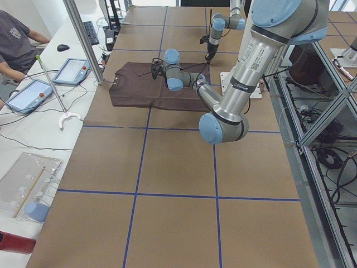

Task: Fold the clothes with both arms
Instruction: 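Move both grippers toward the shirt hem nearest the robot, then grasp the hem corners with both grippers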

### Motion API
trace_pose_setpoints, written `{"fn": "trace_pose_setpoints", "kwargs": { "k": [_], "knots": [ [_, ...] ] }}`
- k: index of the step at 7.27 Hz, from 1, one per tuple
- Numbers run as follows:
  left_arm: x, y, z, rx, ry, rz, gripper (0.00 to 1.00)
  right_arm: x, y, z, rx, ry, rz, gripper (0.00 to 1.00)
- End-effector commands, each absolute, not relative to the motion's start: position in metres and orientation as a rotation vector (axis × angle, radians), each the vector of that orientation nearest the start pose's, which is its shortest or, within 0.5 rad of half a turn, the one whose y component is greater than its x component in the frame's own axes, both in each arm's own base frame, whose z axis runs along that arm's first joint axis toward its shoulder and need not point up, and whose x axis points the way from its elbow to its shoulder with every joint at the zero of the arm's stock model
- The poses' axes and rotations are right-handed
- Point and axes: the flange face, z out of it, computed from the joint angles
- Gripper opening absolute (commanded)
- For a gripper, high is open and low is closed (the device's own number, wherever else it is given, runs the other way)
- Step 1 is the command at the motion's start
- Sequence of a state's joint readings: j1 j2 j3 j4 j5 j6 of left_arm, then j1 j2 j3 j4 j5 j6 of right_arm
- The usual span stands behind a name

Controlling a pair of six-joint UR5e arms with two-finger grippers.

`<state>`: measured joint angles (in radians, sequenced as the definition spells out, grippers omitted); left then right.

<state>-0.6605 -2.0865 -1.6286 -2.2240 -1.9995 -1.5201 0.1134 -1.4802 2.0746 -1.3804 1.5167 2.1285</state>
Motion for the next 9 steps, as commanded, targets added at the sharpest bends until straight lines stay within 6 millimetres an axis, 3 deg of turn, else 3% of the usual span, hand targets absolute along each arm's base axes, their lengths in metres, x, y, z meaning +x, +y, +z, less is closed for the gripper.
{"fn": "trace_pose_setpoints", "kwargs": {
  "k": [1,2,3,4,6,9],
  "knots": [
    [0.431,-0.392,0.291,0.099,1.236,-0.290,0.70,-0.472,-0.203,0.345,-0.131,-0.839,0.667,0.00],
    [0.430,-0.333,0.315,0.075,1.179,-0.314,0.70,-0.467,-0.206,0.339,-0.130,-0.852,0.673,0.00],
    [0.436,-0.289,0.332,0.024,1.150,-0.339,0.70,-0.465,-0.207,0.338,-0.130,-0.855,0.674,0.00],
    [0.458,-0.247,0.348,0.002,1.109,-0.358,0.70,-0.463,-0.208,0.335,-0.131,-0.863,0.676,0.00],
    [0.480,-0.219,0.360,-0.013,1.009,-0.349,0.70,-0.460,-0.208,0.334,-0.131,-0.863,0.676,0.00],
    [0.482,-0.217,0.369,-0.013,0.989,-0.345,0.69,-0.460,-0.208,0.336,-0.128,-0.859,0.675,0.00]
  ]
}}
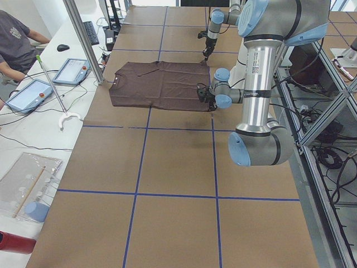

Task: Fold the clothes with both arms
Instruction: 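Grasp the hem corners with both grippers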

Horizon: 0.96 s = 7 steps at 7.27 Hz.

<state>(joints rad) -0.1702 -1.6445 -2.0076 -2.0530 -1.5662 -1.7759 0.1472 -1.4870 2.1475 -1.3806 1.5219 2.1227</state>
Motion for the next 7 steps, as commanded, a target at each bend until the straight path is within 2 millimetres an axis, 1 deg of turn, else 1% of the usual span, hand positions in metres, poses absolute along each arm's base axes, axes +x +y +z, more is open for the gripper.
{"fn": "trace_pose_setpoints", "kwargs": {
  "k": [1,2,3,4,5,6,7],
  "knots": [
    [0.481,-0.217,0.371,-0.012,0.984,-0.343,0.67,-0.460,-0.208,0.336,-0.128,-0.859,0.675,0.00],
    [0.481,-0.217,0.372,-0.013,0.982,-0.345,0.62,-0.460,-0.208,0.336,-0.128,-0.859,0.675,0.00],
    [0.481,-0.217,0.372,-0.013,0.983,-0.349,0.44,-0.460,-0.208,0.337,-0.127,-0.858,0.676,0.00],
    [0.481,-0.217,0.373,-0.013,0.973,-0.350,0.12,-0.461,-0.207,0.337,-0.128,-0.857,0.674,0.00],
    [0.483,-0.217,0.371,-0.013,0.969,-0.350,0.00,-0.461,-0.207,0.337,-0.128,-0.857,0.674,0.00],
    [0.482,-0.217,0.367,-0.014,0.976,-0.347,0.00,-0.461,-0.207,0.338,-0.128,-0.856,0.674,0.00],
    [0.479,-0.217,0.358,-0.015,0.978,-0.351,0.00,-0.460,-0.208,0.338,-0.126,-0.856,0.678,0.00]
  ]
}}
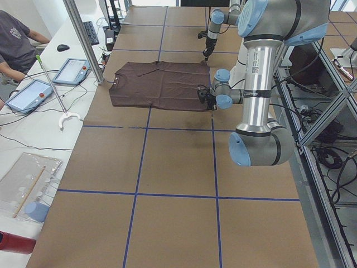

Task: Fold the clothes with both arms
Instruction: 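Grasp the hem corners with both grippers, then lift the hem with both grippers and fold it toward the collar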

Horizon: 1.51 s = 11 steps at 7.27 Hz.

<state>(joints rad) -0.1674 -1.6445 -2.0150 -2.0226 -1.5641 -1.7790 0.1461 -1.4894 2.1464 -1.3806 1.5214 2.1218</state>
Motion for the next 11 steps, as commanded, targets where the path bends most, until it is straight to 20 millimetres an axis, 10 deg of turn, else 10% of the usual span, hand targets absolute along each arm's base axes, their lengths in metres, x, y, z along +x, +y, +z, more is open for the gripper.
{"fn": "trace_pose_setpoints", "kwargs": {
  "k": [1,4,6,8,11],
  "knots": [
    [0.463,-0.213,0.330,-0.025,0.980,-0.362,0.00,-0.457,-0.208,0.334,-0.127,-0.866,0.678,0.00],
    [0.453,-0.174,0.282,-0.123,0.993,-0.390,0.00,-0.402,-0.167,0.326,-0.163,-0.874,0.606,0.00],
    [0.455,-0.197,0.273,-0.072,1.014,-0.378,0.00,-0.399,-0.194,0.332,-0.103,-0.868,0.601,0.00],
    [0.450,-0.312,0.249,0.125,1.032,-0.417,0.00,-0.426,-0.295,0.313,0.038,-0.879,0.573,0.00],
    [0.447,-0.465,0.280,0.310,0.903,-0.430,0.00,-0.438,-0.471,0.309,0.096,-0.796,0.561,0.00]
  ]
}}
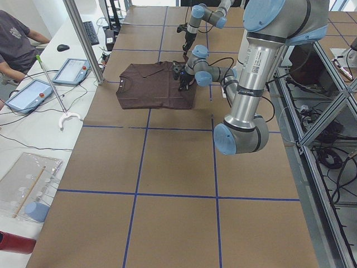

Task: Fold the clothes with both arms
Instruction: 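Lift the hem with both grippers and fold it toward the collar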

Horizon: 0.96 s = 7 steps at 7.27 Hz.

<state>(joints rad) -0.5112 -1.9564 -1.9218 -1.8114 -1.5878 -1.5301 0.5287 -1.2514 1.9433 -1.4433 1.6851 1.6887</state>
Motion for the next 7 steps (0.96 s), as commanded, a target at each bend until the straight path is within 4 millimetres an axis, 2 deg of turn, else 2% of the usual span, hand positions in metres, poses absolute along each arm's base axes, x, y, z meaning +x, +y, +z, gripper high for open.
{"fn": "trace_pose_setpoints", "kwargs": {
  "k": [1,2,3,4,5,6,7],
  "knots": [
    [0.450,-0.503,0.303,0.350,0.907,-0.434,0.00,-0.445,-0.530,0.311,0.101,-0.754,0.573,0.00],
    [0.446,-0.538,0.326,0.392,0.912,-0.442,0.00,-0.446,-0.574,0.313,0.104,-0.718,0.573,0.00],
    [0.431,-0.568,0.324,0.443,0.898,-0.433,0.00,-0.446,-0.604,0.311,0.116,-0.692,0.568,0.00],
    [0.436,-0.587,0.323,0.451,0.879,-0.430,0.00,-0.459,-0.630,0.313,0.110,-0.662,0.568,0.00],
    [0.459,-0.608,0.334,0.451,0.868,-0.433,0.00,-0.466,-0.651,0.321,0.134,-0.684,0.557,0.00],
    [0.463,-0.619,0.354,0.467,0.889,-0.437,0.00,-0.470,-0.668,0.323,0.145,-0.695,0.562,0.00],
    [0.463,-0.621,0.357,0.474,0.895,-0.437,0.00,-0.474,-0.683,0.312,0.144,-0.690,0.571,0.00]
  ]
}}
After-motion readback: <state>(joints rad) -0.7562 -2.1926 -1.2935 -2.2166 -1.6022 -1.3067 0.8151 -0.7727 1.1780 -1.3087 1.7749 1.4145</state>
